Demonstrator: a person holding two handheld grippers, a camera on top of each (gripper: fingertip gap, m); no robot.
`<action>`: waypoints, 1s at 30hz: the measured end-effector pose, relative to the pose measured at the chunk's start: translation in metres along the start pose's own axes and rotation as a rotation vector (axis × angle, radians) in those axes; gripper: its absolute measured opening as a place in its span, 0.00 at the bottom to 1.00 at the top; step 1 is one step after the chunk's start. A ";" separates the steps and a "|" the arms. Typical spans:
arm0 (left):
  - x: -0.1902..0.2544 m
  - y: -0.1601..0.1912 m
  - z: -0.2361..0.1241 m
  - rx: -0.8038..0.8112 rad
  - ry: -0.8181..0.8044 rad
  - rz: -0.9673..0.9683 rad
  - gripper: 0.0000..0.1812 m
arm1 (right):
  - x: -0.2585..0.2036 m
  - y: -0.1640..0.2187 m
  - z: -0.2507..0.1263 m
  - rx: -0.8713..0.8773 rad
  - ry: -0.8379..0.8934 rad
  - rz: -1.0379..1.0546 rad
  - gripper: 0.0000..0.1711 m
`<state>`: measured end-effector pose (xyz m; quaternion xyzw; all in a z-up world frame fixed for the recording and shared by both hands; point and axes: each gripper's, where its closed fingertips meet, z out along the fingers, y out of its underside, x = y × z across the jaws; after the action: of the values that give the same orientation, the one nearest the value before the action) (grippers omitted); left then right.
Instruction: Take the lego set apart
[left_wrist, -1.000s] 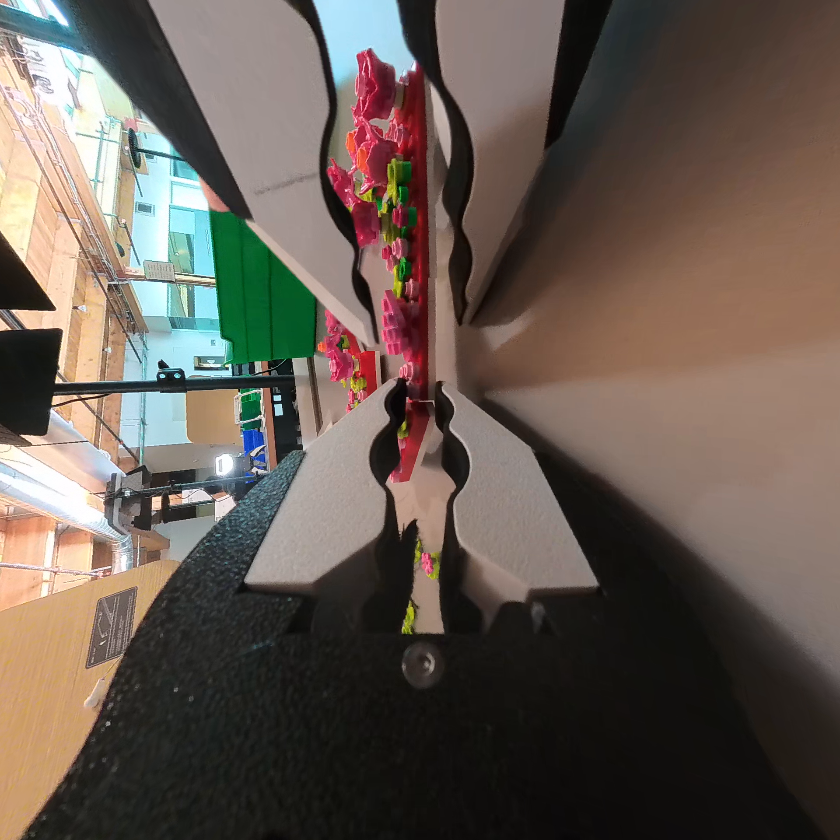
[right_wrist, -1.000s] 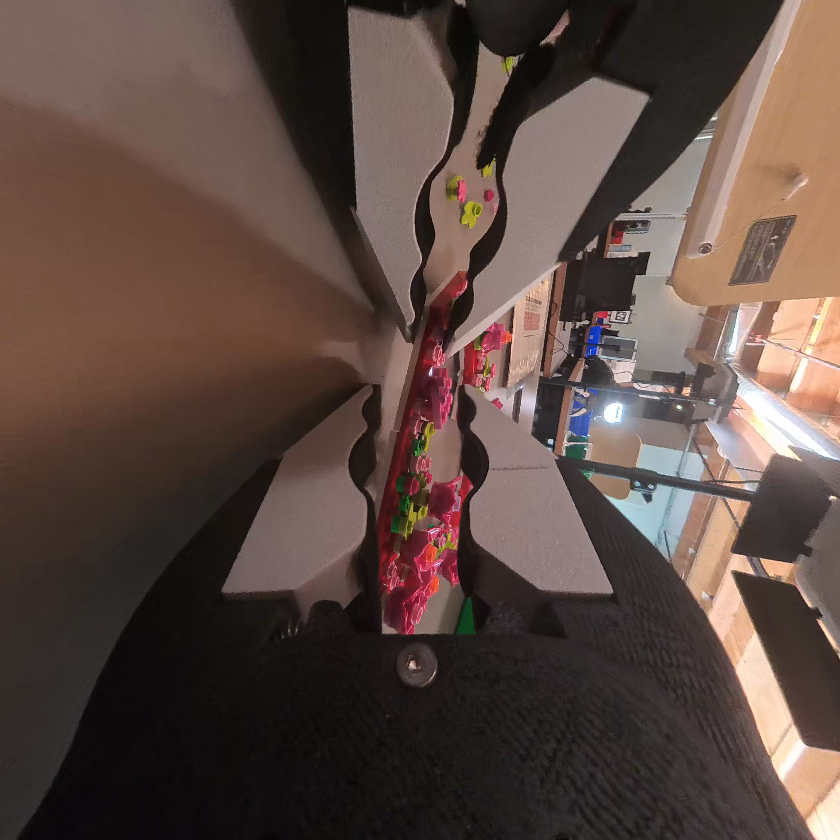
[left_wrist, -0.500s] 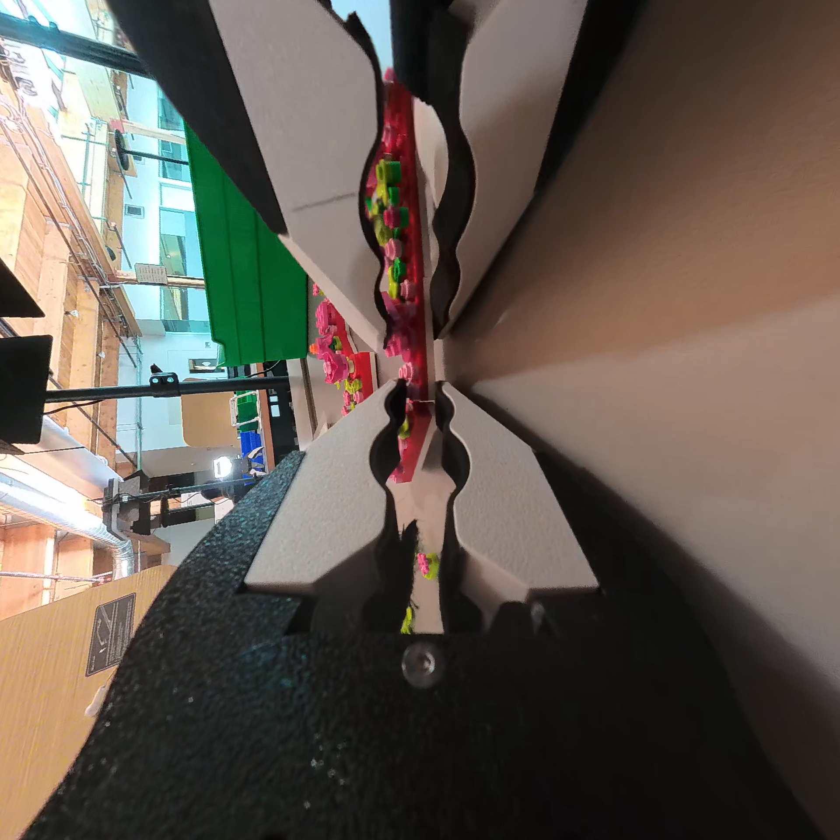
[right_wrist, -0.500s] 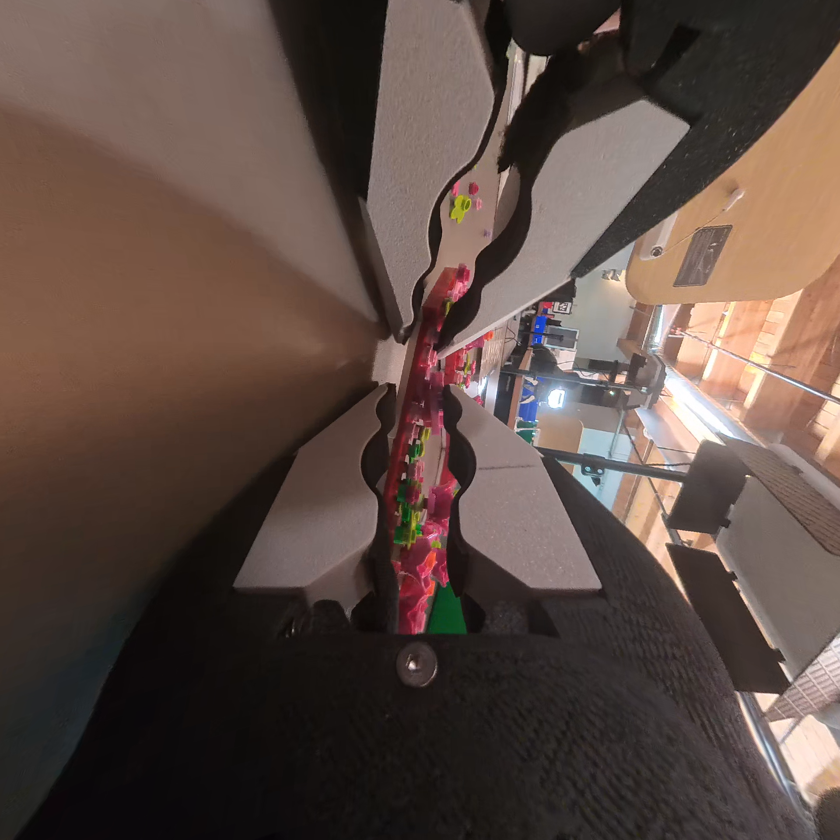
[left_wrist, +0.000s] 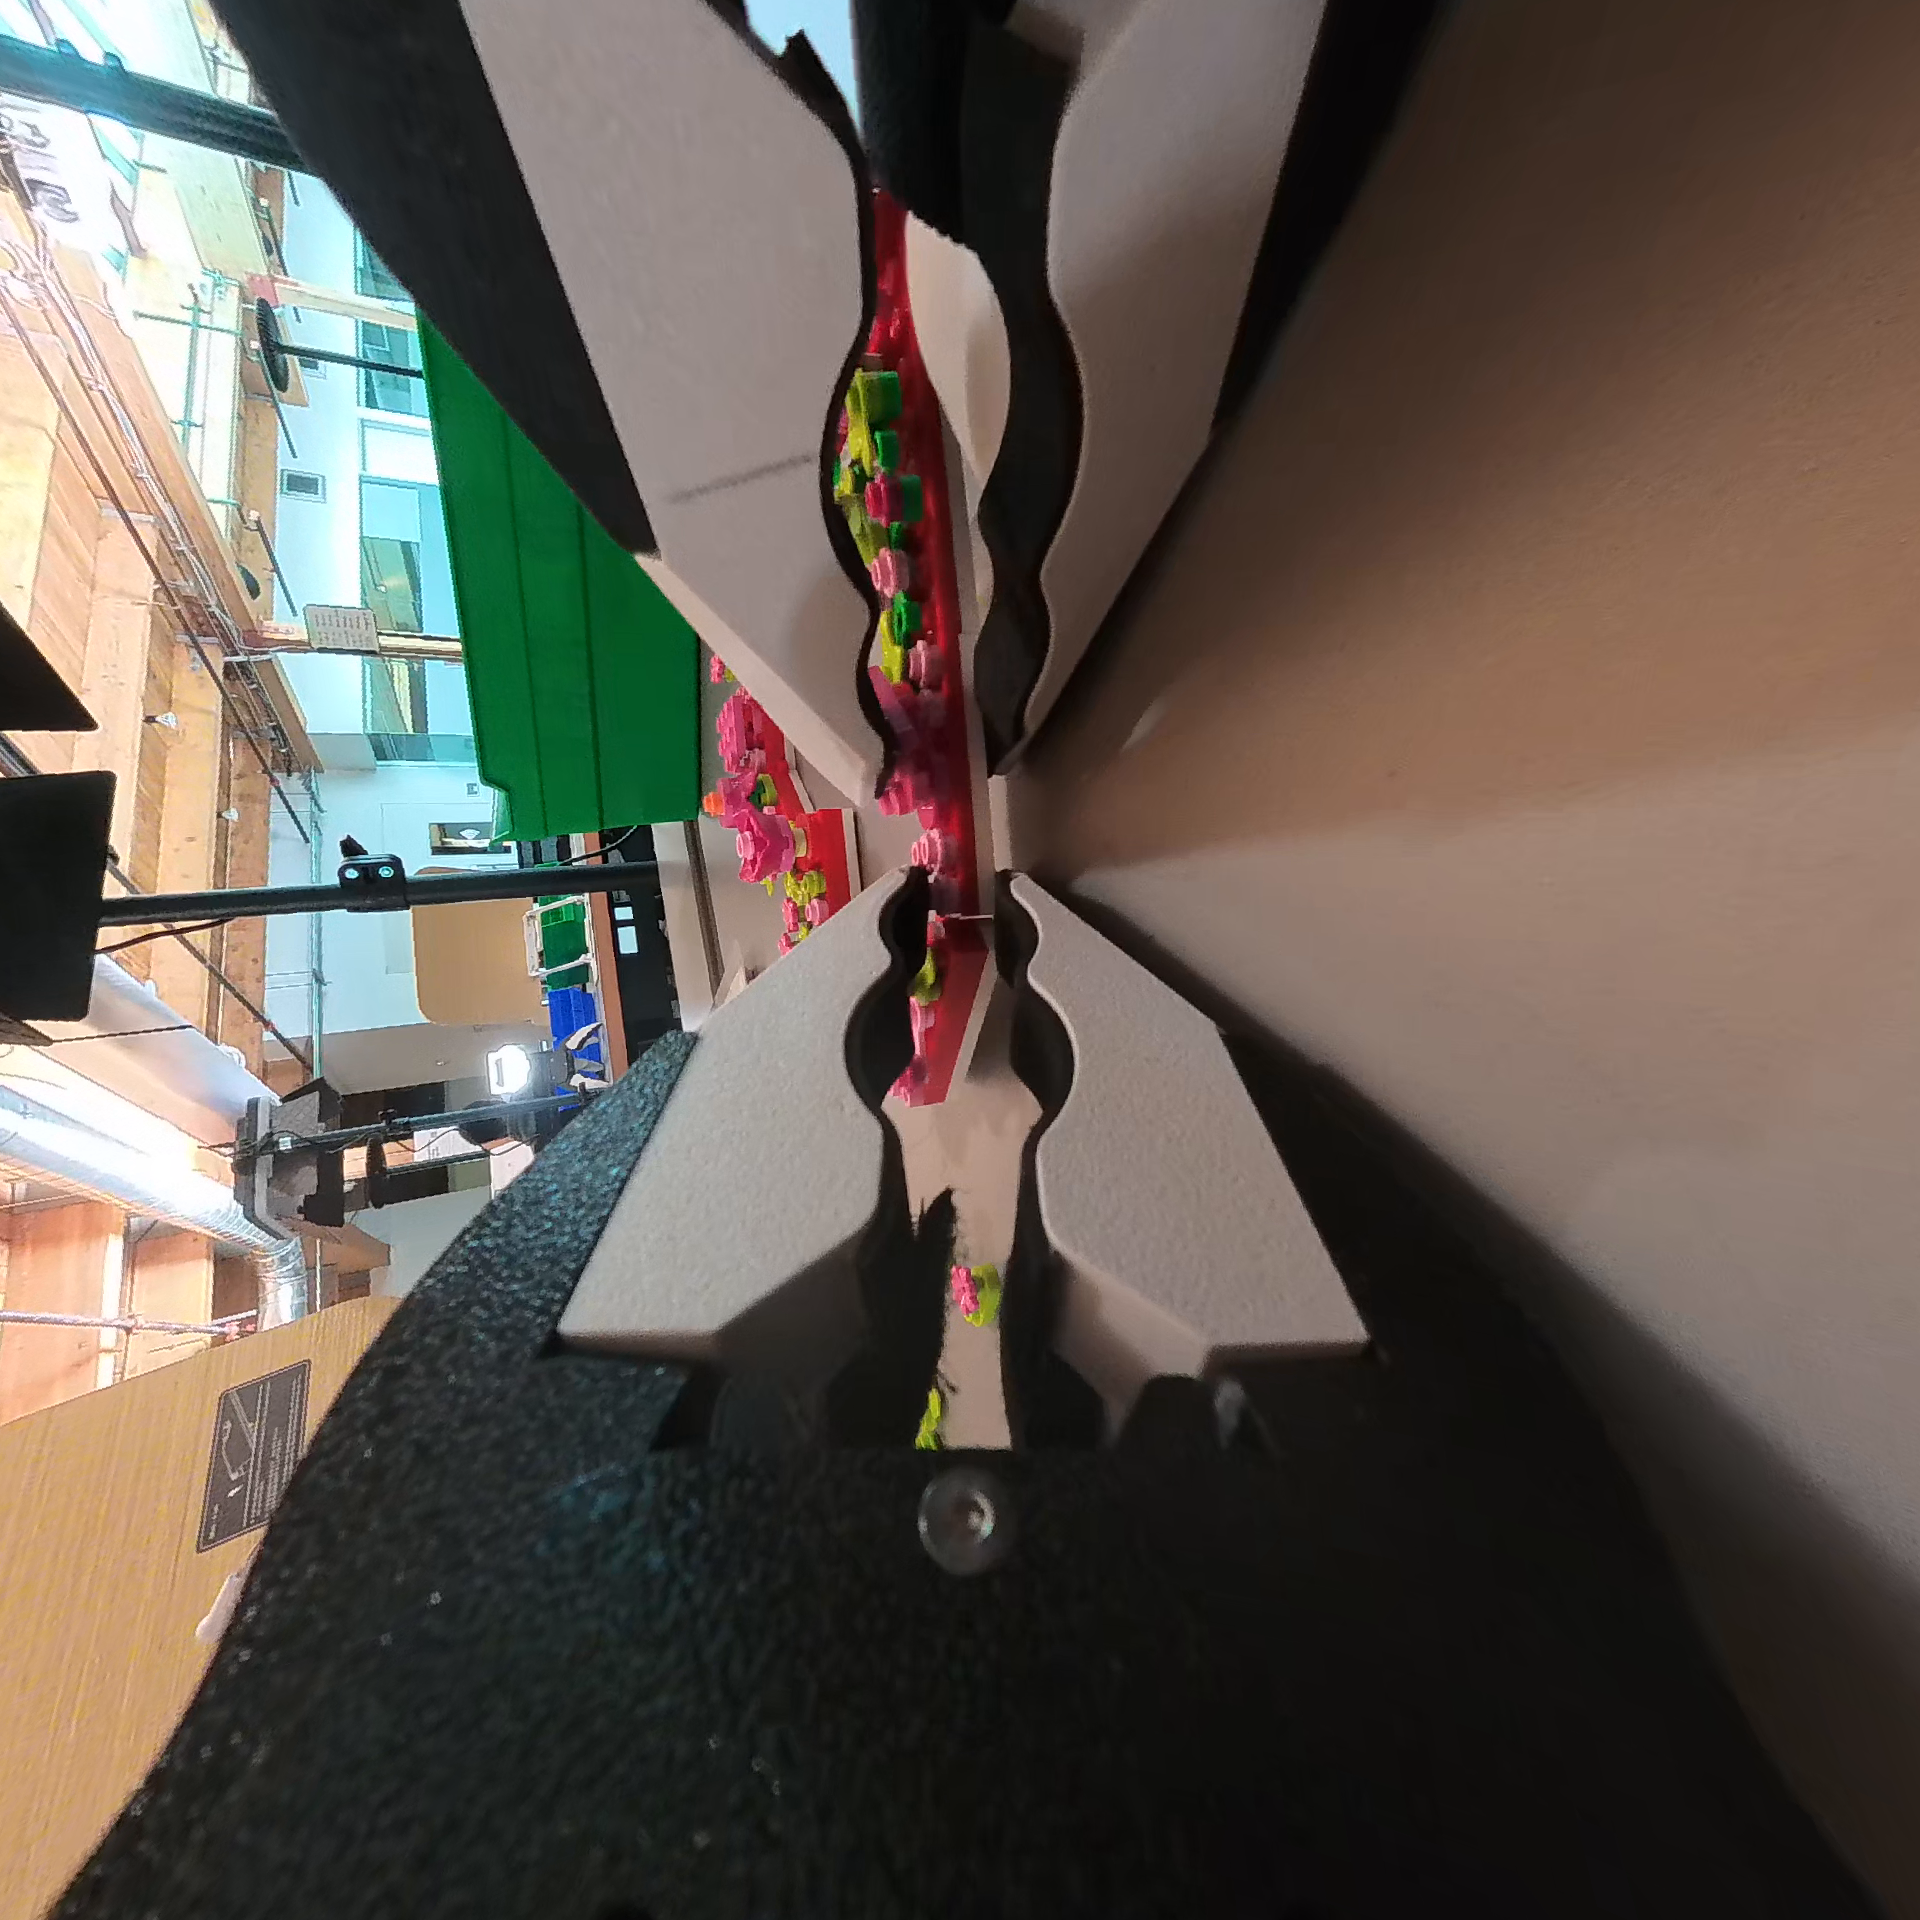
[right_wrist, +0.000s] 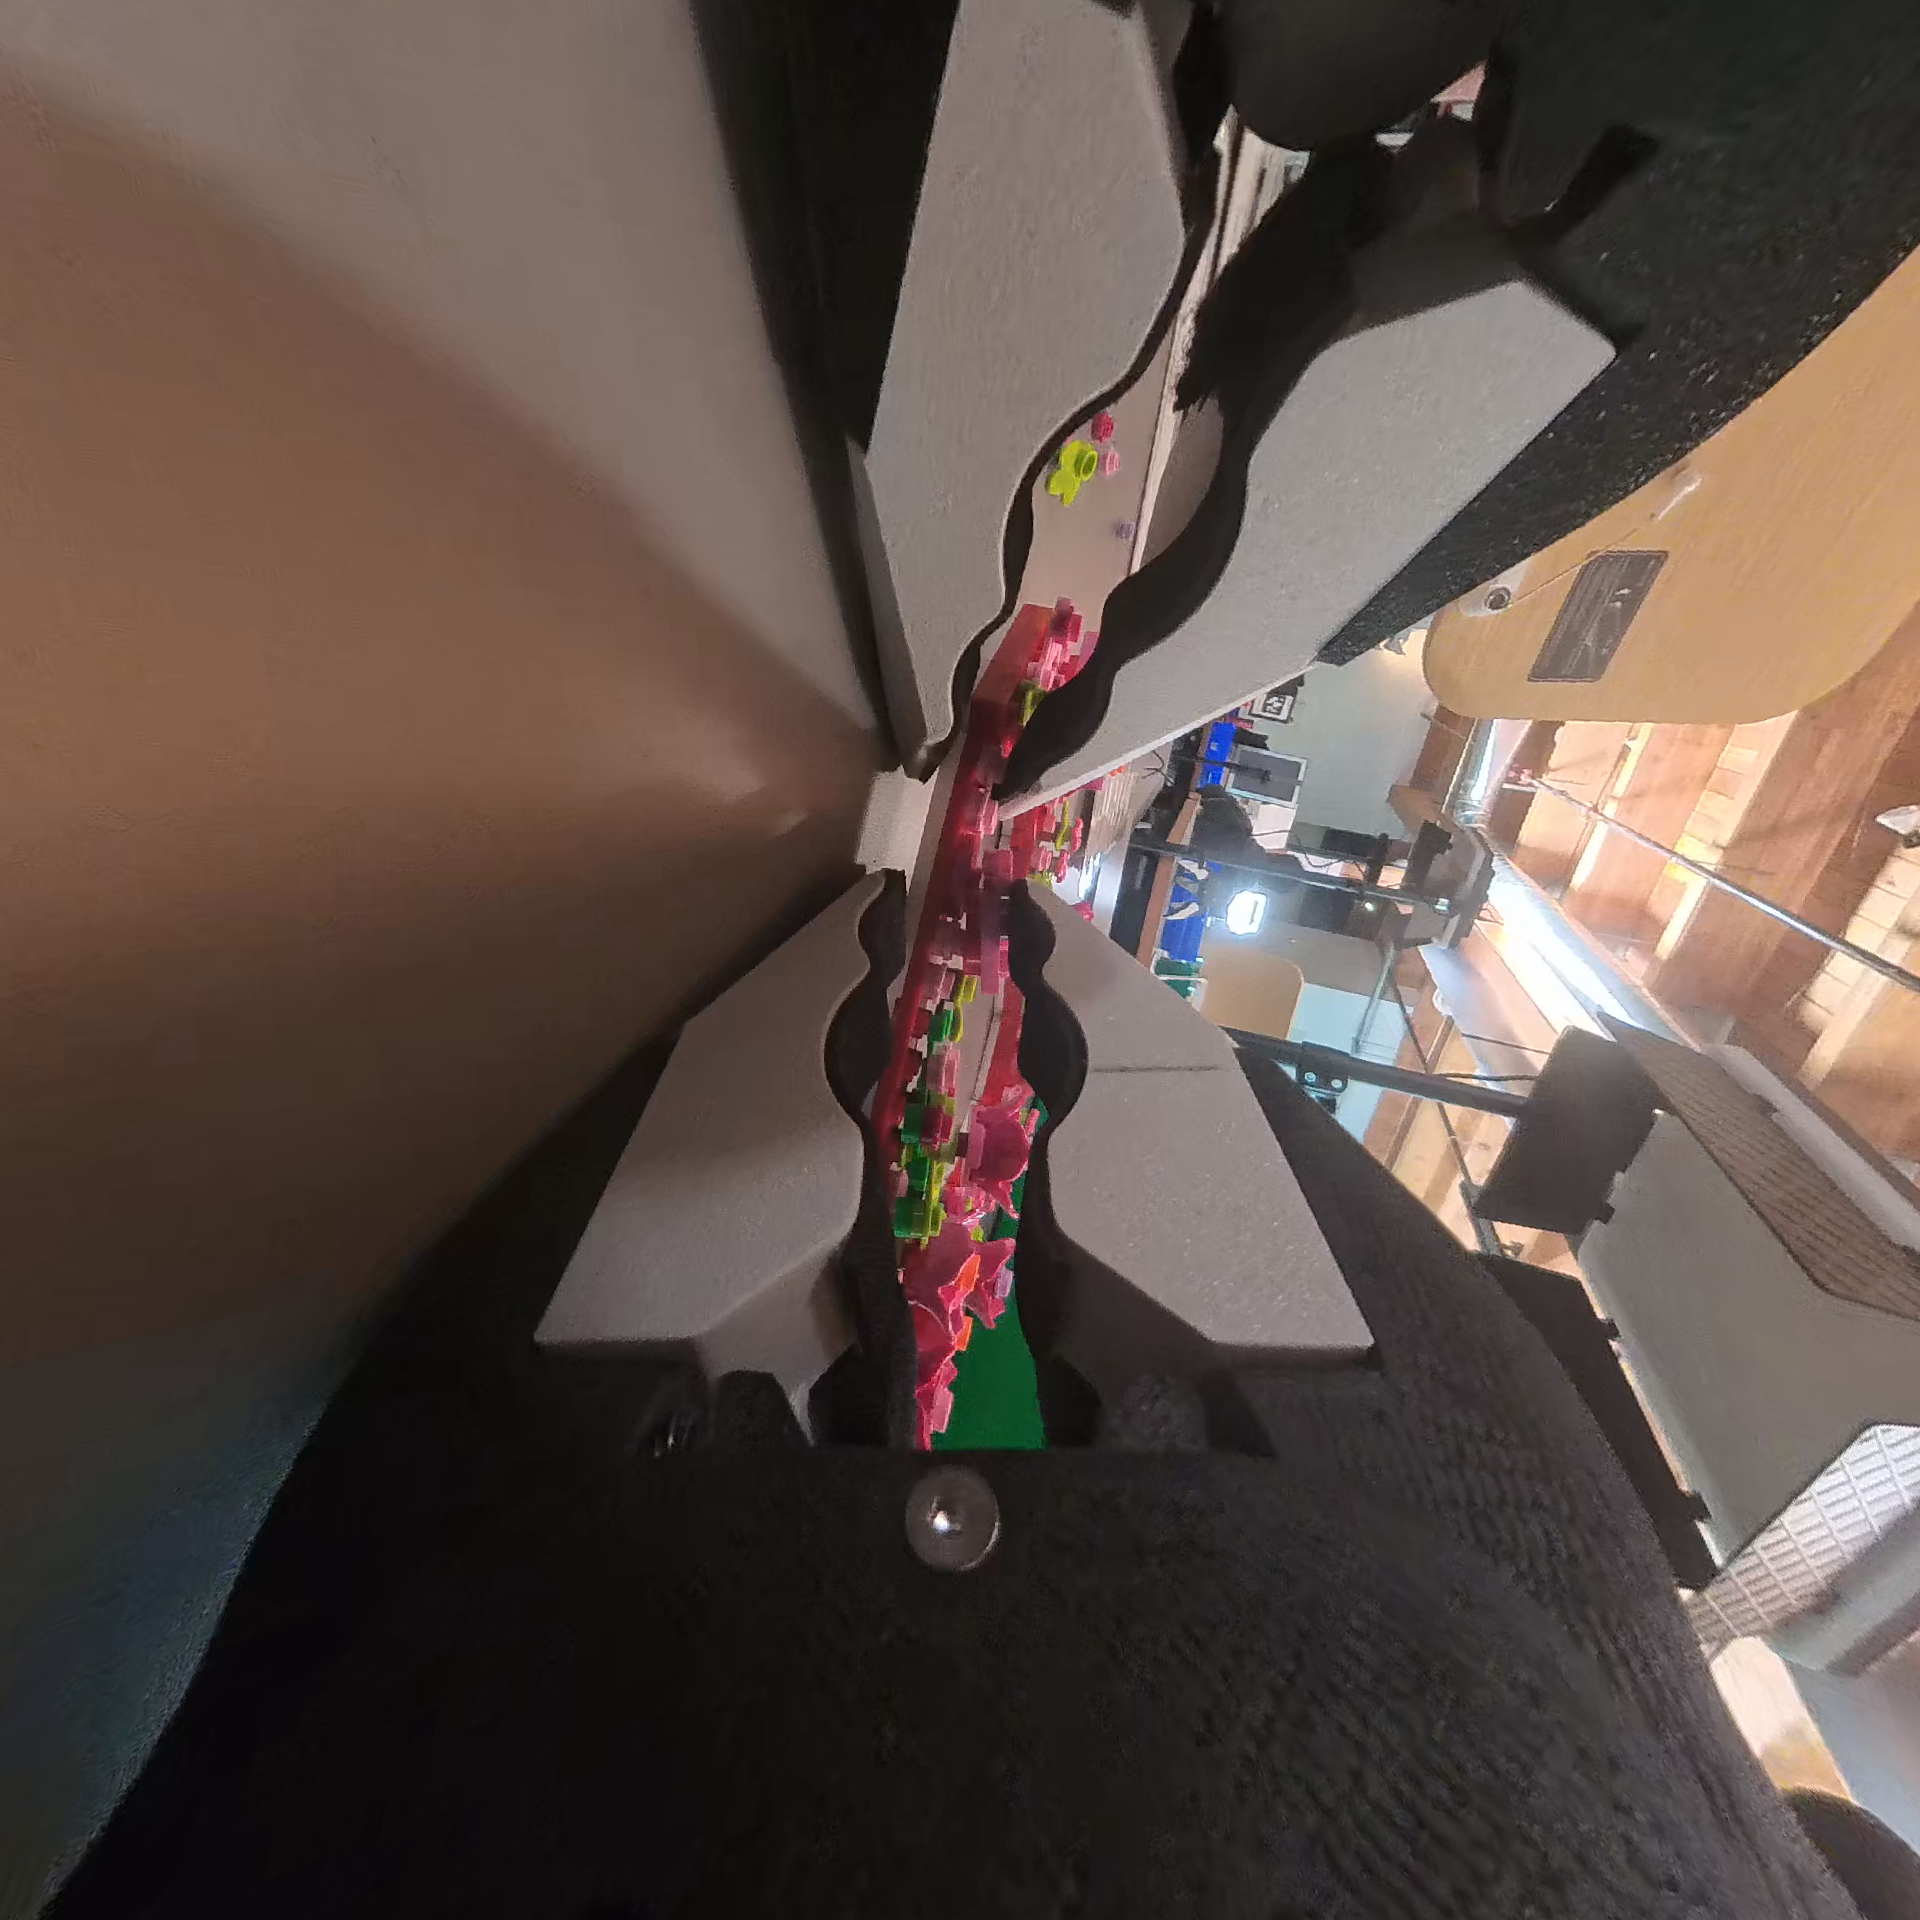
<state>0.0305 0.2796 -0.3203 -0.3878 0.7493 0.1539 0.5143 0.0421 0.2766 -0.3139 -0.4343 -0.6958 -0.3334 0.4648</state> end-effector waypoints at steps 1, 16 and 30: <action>0.000 0.000 0.000 0.003 0.001 -0.003 0.05 | 0.000 0.000 0.000 -0.001 -0.004 0.002 0.11; -0.001 0.000 0.001 0.004 -0.001 0.000 0.05 | -0.001 -0.001 -0.003 0.046 -0.050 0.087 0.14; -0.001 0.001 0.001 0.002 -0.005 0.018 0.05 | 0.037 0.024 -0.017 0.241 -0.564 0.960 0.23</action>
<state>0.0308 0.2809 -0.3195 -0.3801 0.7518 0.1588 0.5149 0.0627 0.2822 -0.2720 -0.7181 -0.5505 0.1258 0.4068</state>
